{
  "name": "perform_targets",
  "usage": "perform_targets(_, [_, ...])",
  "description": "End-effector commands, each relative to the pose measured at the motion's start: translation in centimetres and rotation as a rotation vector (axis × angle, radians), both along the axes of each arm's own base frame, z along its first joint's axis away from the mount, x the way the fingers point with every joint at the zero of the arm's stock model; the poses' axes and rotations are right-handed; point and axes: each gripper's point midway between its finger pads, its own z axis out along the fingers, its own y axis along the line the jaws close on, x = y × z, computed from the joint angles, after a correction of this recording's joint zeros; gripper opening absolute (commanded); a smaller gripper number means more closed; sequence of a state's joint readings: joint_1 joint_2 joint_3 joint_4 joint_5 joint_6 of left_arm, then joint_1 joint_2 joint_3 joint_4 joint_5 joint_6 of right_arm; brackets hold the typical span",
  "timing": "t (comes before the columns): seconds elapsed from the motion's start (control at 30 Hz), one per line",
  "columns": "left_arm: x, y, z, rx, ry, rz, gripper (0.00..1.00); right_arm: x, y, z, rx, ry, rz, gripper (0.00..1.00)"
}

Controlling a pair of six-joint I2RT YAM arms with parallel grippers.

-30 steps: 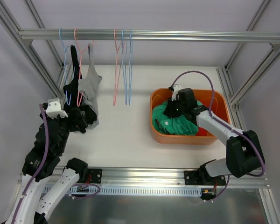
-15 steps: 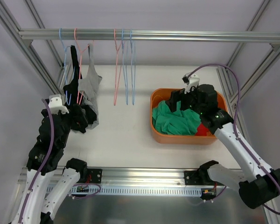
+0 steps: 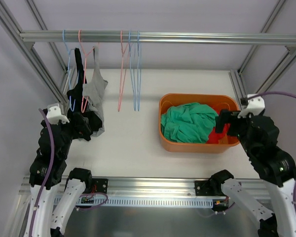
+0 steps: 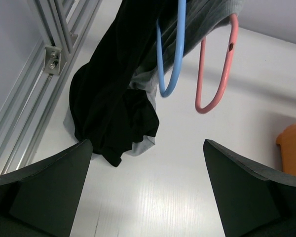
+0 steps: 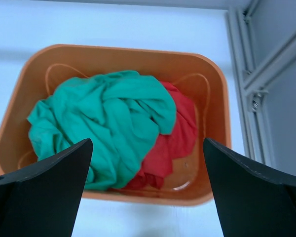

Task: Remove the tank top from the hanger

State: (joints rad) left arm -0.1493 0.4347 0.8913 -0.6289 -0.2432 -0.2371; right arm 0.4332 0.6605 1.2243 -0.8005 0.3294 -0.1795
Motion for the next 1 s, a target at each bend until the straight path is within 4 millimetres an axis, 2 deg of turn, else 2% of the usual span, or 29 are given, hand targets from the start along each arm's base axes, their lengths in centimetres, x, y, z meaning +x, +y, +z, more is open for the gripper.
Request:
perform_targets(0.0, [-1.0, 0.9, -1.5, 0.035, 0.028, 0.031, 0.99, -4.1, -4.0, -2.6, -0.07, 0.084, -0.12, 1.0])
perform_targets(0.07, [-1.3, 1.5, -2.2, 0.046, 0.042, 0.059, 0.99, -5.3, -4.1, -3.2, -0.041, 0.081, -0.109, 0.99])
perform_targets(0.13, [-1.7, 0.9, -2.1, 0.019, 0.018, 0.029, 0.99, -6.8, -4.3, -3.6, -0.011, 0.055, -0.082, 1.0])
perform_targets(0.2, [-2.0, 0.3, -2.3, 0.004, 0.007, -0.004, 0.99, -7.5, -4.7, -4.7, -0.016, 0.06, -0.091, 1.0])
perform_targets(0.33, [-3.0, -0.5, -2.5, 0.002, -0.038, -0.066, 0.99, -8.4, -5.7, -5.3, -0.021, 0.031, -0.114, 0.99])
perform_targets(0.53, [-3.7, -0.5, -2.0, -0.006, -0.09, -0.069, 0.99, -7.8, -6.0, -6.2, -0.05, 0.065, -0.15, 0.99])
perform_targets(0.97, [-3.8, -0.6, -2.0, -0.007, -0.098, -0.076, 0.99, -6.6, -4.9, -6.3, -0.024, 0.068, -0.128, 0.99])
